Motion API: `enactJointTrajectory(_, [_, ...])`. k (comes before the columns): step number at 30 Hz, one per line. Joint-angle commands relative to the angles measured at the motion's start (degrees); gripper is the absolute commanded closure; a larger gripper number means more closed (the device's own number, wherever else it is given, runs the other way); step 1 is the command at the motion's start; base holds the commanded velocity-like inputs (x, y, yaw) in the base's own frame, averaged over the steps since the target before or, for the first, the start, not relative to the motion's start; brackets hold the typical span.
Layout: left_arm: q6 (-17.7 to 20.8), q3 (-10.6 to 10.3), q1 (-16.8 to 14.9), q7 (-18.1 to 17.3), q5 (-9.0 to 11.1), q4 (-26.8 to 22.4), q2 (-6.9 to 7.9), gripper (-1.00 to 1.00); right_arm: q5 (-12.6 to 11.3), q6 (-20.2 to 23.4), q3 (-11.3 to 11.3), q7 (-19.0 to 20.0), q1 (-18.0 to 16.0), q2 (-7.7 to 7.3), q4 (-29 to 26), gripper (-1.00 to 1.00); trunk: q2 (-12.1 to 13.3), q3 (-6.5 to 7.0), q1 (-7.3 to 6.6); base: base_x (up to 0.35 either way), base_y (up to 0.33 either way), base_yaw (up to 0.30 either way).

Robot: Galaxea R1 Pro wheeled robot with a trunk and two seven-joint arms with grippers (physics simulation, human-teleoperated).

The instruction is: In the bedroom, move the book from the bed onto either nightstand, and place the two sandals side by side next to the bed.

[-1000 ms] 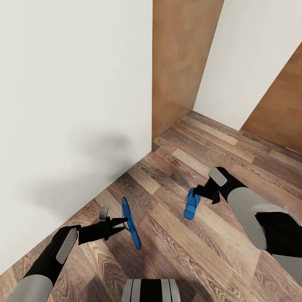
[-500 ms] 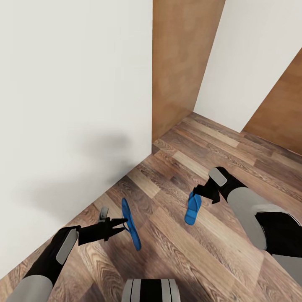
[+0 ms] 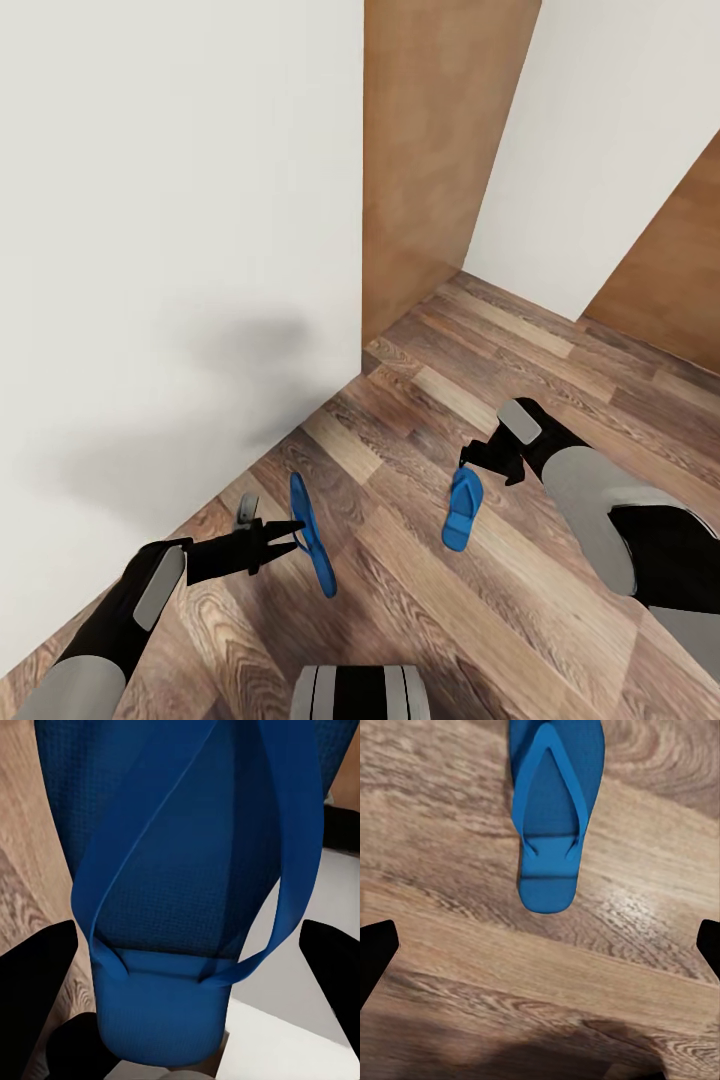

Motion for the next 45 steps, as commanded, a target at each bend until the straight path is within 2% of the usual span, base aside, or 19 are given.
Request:
enactJointTrajectory(1, [0.2, 0.1, 0.0, -0.3, -0.2, 0.0, -0.01, 1.0, -0.6, 0.2, 0.5, -0.4, 0.0, -0.05, -0.1, -1.0, 0.0, -0.04, 0.0, 0.1, 0.0, 0.0])
enactJointTrajectory(24, [0.2, 0.1, 0.0, -0.4, -0.2, 0.0, -0.08, 1.0, -0.6, 0.2, 0.4, -0.4, 0.0, -0.12, 0.0, -1.0, 0.0, -0.04, 0.0, 0.098, 0.0, 0.0])
enactJointTrajectory(35, [0.3, 0.1, 0.0, -1.1, 0.0, 0.0, 0.22, 1.0, -0.6, 0.3, 0.5, -0.4, 0.0, -0.13, 0.0, -1.0, 0.0, -0.04, 0.0, 0.014, 0.0, 0.0])
enactJointTrajectory(38, [0.3, 0.1, 0.0, -3.5, 0.0, 0.0, 0.79, 1.0, -0.6, 0.4, 0.5, -0.4, 0.0, -0.13, 0.0, -1.0, 0.0, -0.04, 0.0, 0.0, 0.0, 0.0])
enactJointTrajectory(41, [0.3, 0.0, 0.0, -7.9, -0.1, 0.0, 1.37, 1.0, -0.6, 0.5, 0.5, -0.4, 0.0, -0.13, 0.0, -1.0, 0.0, -0.04, 0.0, 0.0, 0.0, 0.0])
enactJointTrajectory(45, [0.3, 0.0, 1.0, -16.0, -0.3, 0.0, 1.78, 1.0, -0.6, 0.5, 0.5, -0.4, 0.0, -0.13, 0.0, -1.0, 0.0, -0.04, 0.0, 0.0, 0.0, 0.0])
